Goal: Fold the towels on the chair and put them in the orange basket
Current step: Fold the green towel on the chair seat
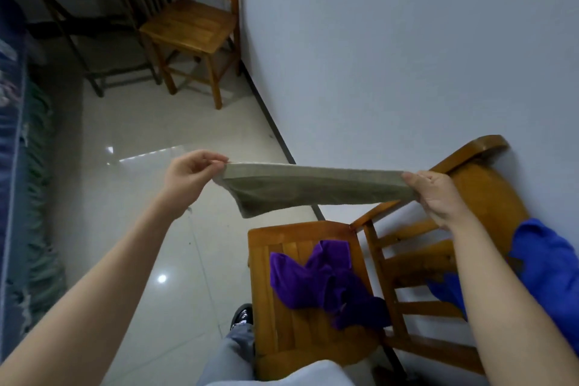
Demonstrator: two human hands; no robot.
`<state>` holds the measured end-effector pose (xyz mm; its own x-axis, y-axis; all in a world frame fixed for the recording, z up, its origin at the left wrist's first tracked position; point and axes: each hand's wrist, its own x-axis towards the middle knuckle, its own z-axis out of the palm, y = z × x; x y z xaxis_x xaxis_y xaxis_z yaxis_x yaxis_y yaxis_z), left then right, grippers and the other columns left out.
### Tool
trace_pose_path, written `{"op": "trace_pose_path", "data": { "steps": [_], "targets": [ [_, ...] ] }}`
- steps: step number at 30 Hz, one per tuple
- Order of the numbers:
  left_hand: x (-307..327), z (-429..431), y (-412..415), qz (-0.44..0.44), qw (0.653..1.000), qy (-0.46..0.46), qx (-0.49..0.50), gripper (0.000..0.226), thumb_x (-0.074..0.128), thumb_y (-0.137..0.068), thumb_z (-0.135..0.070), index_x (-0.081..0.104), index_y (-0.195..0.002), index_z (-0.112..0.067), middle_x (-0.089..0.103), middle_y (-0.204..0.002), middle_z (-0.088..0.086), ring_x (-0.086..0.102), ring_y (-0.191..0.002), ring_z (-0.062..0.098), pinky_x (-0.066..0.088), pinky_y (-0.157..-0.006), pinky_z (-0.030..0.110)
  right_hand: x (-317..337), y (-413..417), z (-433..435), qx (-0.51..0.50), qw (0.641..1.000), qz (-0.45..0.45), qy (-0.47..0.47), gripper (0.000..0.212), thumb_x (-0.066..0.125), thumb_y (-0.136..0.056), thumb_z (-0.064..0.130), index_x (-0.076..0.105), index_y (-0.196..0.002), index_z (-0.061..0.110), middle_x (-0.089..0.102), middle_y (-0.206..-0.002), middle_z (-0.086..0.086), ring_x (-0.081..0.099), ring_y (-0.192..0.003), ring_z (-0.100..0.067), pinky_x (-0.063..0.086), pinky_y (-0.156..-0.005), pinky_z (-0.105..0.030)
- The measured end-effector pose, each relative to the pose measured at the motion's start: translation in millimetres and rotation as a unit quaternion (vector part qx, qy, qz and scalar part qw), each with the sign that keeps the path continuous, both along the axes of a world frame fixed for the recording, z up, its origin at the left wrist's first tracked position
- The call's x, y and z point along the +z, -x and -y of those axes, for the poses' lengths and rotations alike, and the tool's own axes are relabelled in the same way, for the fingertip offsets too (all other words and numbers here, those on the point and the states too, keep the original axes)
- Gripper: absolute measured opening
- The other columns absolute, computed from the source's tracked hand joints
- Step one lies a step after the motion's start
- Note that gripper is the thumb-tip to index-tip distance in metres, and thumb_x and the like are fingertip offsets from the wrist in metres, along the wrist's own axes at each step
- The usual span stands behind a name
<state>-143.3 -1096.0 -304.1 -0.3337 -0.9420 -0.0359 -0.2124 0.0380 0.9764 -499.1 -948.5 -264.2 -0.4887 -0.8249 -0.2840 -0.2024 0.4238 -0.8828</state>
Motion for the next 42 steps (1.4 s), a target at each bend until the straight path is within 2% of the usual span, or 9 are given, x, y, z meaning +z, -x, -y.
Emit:
{"op": "trace_pose_path", "data": {
  "steps": [3, 7, 12, 16, 20, 26, 32, 36, 42],
  "targets": [
    [-34.0, -29.7, -2.1, -0.069, 0.987, -0.142, 0.012, 0.013, 0.055, -0.087, -0.005, 0.061, -0.088, -0.016, 0.064, -0.065, -0.006, 0.062, -0.064, 0.006, 0.054, -0.06, 0.017, -36.2, -4.7, -27.7, -0.041, 0.995, 0.077, -0.041, 0.075, 0.076, -0.037, 0.072, 0.064, -0.081, 0.012, 0.068, -0.07, 0.004, 0.063, -0.072, -0.009, 0.05, -0.062, -0.019],
    [-94.9, -76.2, -12.7, -0.015, 0.969, -0.24, 0.051, 0.017, 0.055, -0.088, -0.001, 0.059, -0.08, -0.015, 0.06, -0.057, -0.006, 0.054, -0.058, 0.012, 0.047, -0.05, 0.022, -84.1, -18.5, -73.9, -0.045, 0.987, 0.061, -0.139, 0.093, 0.07, -0.042, 0.076, 0.065, -0.087, -0.004, 0.067, -0.082, -0.012, 0.06, -0.078, -0.024, 0.044, -0.069, -0.033],
    [-150.0, -127.0, -17.0, 0.091, 0.946, -0.311, 0.025, 0.007, 0.057, -0.088, -0.004, 0.061, -0.086, -0.008, 0.06, -0.072, 0.009, 0.056, -0.067, 0.02, 0.047, -0.056, 0.027, -138.7, -38.9, -122.0, -0.046, 0.96, 0.083, -0.264, 0.037, 0.06, -0.085, 0.035, 0.058, -0.065, 0.005, 0.057, -0.068, -0.009, 0.052, -0.065, -0.018, 0.038, -0.058, -0.025],
    [-178.5, -146.4, -14.5, 0.144, 0.927, -0.345, 0.013, 0.006, 0.056, -0.089, -0.007, 0.062, -0.09, -0.008, 0.063, -0.084, 0.013, 0.059, -0.077, 0.023, 0.05, -0.064, 0.028, -184.9, -43.7, -142.3, -0.083, 0.945, 0.08, -0.307, 0.038, 0.06, -0.089, 0.028, 0.044, -0.059, 0.011, 0.044, -0.059, -0.007, 0.043, -0.059, -0.018, 0.031, -0.053, -0.027],
    [-199.4, -152.1, -14.1, 0.169, 0.918, -0.357, 0.037, 0.01, 0.056, -0.089, -0.005, 0.062, -0.084, -0.012, 0.064, -0.081, 0.011, 0.058, -0.075, 0.024, 0.049, -0.061, 0.027, -216.3, -43.3, -142.0, -0.11, 0.939, 0.068, -0.319, 0.05, 0.063, -0.087, 0.023, 0.03, -0.05, 0.017, 0.03, -0.047, 0.001, 0.032, -0.052, -0.017, 0.023, -0.053, -0.03],
    [-225.4, -143.0, 2.4, 0.184, 0.923, -0.329, 0.08, 0.007, 0.056, -0.09, -0.009, 0.061, -0.095, -0.009, 0.063, -0.084, 0.004, 0.059, -0.079, 0.019, 0.045, -0.06, 0.019, -261.5, -40.1, -123.5, -0.142, 0.937, 0.042, -0.317, 0.042, 0.063, -0.087, 0.029, 0.058, -0.076, -0.012, 0.059, -0.075, -0.03, 0.059, -0.073, -0.039, 0.039, -0.061, -0.032],
    [-254.4, -108.8, 34.4, 0.205, 0.943, -0.251, 0.078, 0.008, 0.056, -0.09, -0.011, 0.061, -0.095, -0.013, 0.059, -0.08, -0.007, 0.055, -0.075, 0.002, 0.042, -0.061, 0.012, -296.2, -35.3, -98.5, -0.182, 0.936, -0.111, -0.28, 0.04, 0.059, -0.09, 0.029, 0.045, -0.056, 0.014, 0.048, -0.057, -0.001, 0.047, -0.06, -0.021, 0.033, -0.052, -0.027],
    [-278.1, -89.0, 47.9, 0.242, 0.945, -0.211, 0.063, 0.012, 0.056, -0.091, -0.012, 0.064, -0.099, -0.01, 0.061, -0.089, 0.0, 0.055, -0.08, 0.01, 0.043, -0.071, 0.015, -317.3, -34.5, -88.9, -0.18, 0.922, -0.194, -0.283, 0.044, 0.057, -0.09, 0.033, 0.04, -0.054, 0.015, 0.044, -0.054, 0.002, 0.044, -0.059, -0.021, 0.03, -0.053, -0.03],
    [-325.6, -84.5, 56.8, 0.314, 0.918, -0.233, 0.065, 0.031, 0.052, -0.093, -0.021, 0.057, -0.12, -0.007, 0.059, -0.12, 0.01, 0.054, -0.11, 0.023, 0.045, -0.093, 0.035, -359.0, -29.6, -73.7, -0.164, 0.926, -0.125, -0.317, 0.037, 0.044, -0.096, 0.035, 0.054, -0.112, 0.004, 0.06, -0.101, -0.012, 0.057, -0.097, -0.028, 0.041, -0.074, -0.031]
  ]
}}
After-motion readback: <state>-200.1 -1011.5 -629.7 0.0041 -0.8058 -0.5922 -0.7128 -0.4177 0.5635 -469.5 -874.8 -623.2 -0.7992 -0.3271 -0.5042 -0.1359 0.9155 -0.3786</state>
